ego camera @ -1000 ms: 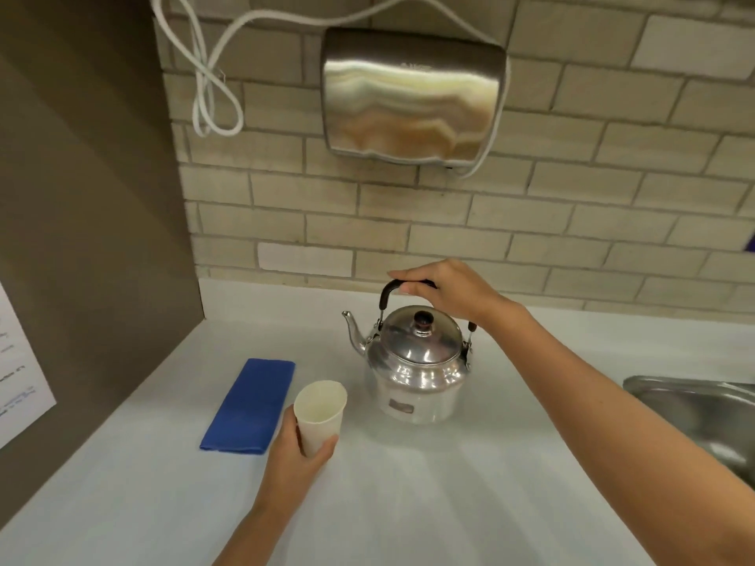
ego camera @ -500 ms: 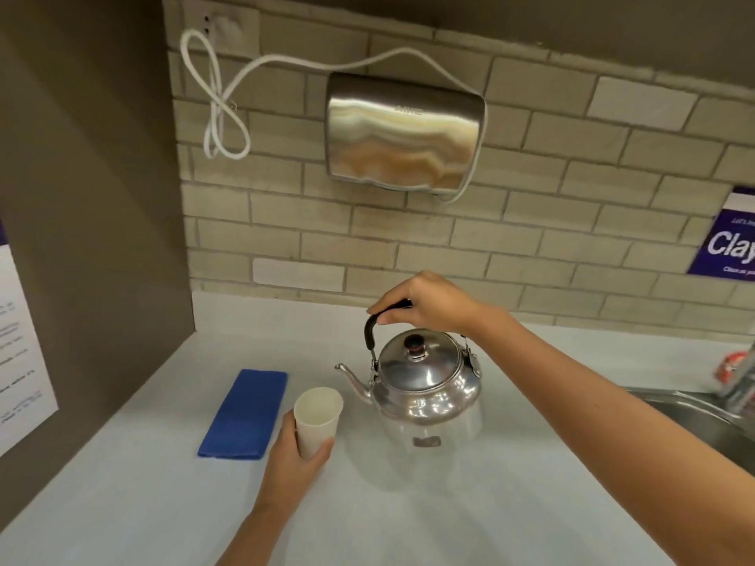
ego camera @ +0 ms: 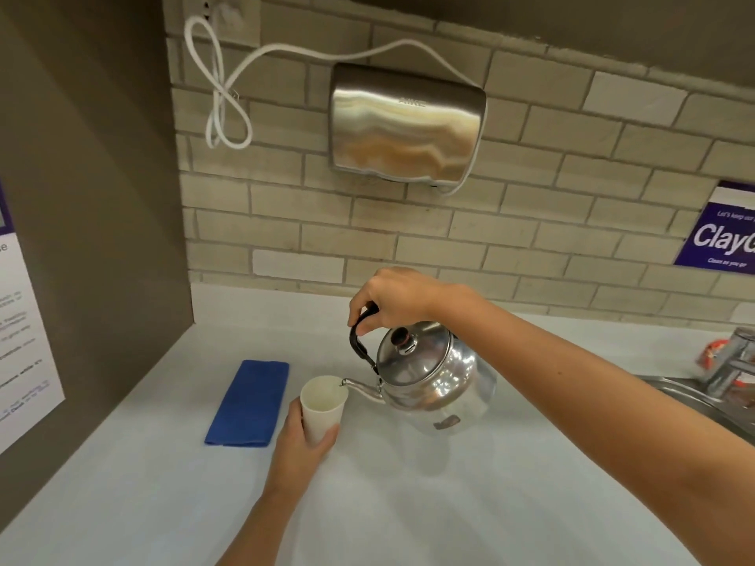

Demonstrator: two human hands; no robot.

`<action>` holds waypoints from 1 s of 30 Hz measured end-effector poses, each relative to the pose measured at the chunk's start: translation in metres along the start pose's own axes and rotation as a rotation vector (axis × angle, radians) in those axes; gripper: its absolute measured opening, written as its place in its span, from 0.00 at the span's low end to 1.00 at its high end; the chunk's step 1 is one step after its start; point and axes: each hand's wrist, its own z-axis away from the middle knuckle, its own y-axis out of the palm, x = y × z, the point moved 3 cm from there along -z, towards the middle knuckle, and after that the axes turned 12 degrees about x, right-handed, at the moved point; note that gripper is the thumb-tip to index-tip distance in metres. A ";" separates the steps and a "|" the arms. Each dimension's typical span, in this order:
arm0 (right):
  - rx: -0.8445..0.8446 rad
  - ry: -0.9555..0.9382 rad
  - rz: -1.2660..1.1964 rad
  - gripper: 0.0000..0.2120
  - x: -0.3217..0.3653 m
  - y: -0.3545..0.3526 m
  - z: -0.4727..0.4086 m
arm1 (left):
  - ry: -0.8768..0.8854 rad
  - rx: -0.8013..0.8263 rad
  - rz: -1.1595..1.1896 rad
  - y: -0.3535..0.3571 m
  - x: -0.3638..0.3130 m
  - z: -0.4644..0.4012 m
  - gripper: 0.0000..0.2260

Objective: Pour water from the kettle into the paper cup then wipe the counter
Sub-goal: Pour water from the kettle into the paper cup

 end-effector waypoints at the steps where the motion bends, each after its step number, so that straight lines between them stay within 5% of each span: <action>1: 0.008 0.000 0.006 0.09 0.002 -0.001 0.000 | 0.001 0.001 0.000 0.000 0.000 0.000 0.31; 30: 0.043 -0.018 0.127 0.10 0.017 -0.022 0.001 | -0.036 0.003 0.012 0.000 -0.005 0.003 0.33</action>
